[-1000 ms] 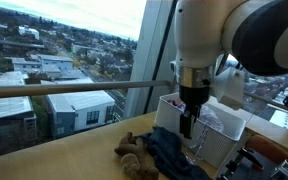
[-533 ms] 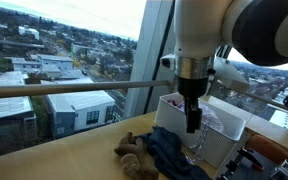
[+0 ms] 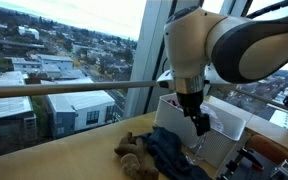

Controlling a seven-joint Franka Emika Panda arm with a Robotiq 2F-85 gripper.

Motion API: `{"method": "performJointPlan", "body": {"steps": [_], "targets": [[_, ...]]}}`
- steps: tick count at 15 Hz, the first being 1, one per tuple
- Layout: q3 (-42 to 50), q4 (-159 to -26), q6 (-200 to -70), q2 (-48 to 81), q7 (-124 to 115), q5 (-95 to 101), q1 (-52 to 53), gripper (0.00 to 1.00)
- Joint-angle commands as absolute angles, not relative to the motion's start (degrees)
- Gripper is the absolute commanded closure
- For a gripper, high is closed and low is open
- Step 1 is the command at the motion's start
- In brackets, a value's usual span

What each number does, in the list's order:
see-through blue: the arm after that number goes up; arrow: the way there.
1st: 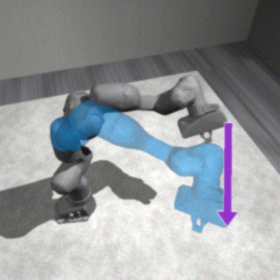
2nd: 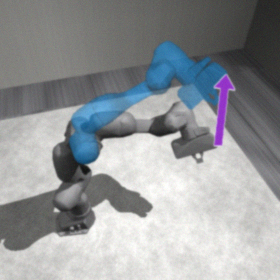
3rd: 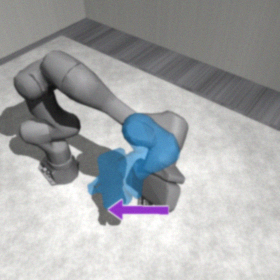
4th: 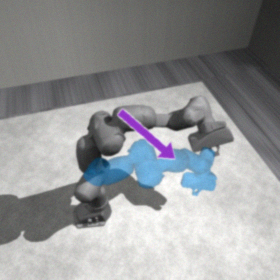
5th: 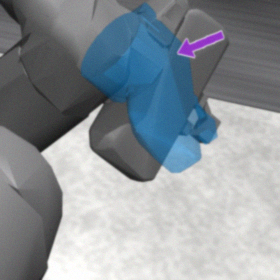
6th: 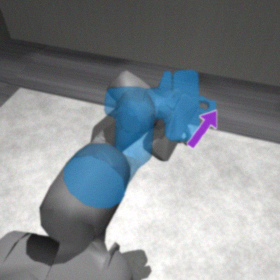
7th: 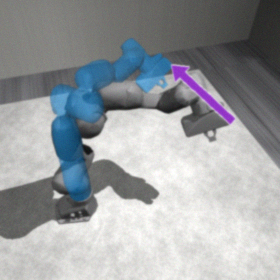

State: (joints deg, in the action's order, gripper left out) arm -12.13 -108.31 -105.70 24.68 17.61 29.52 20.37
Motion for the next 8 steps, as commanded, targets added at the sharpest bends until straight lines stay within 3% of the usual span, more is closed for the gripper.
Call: {"method": "performJointPlan", "body": {"steps": [1, 8], "targets": [[-11.67, -105.12, -99.46, 27.75, 24.22, 34.03, 19.39, 0.00], [-12.10, -104.58, -99.52, 34.34, 29.29, 38.32, 17.89, 0.00]]}}
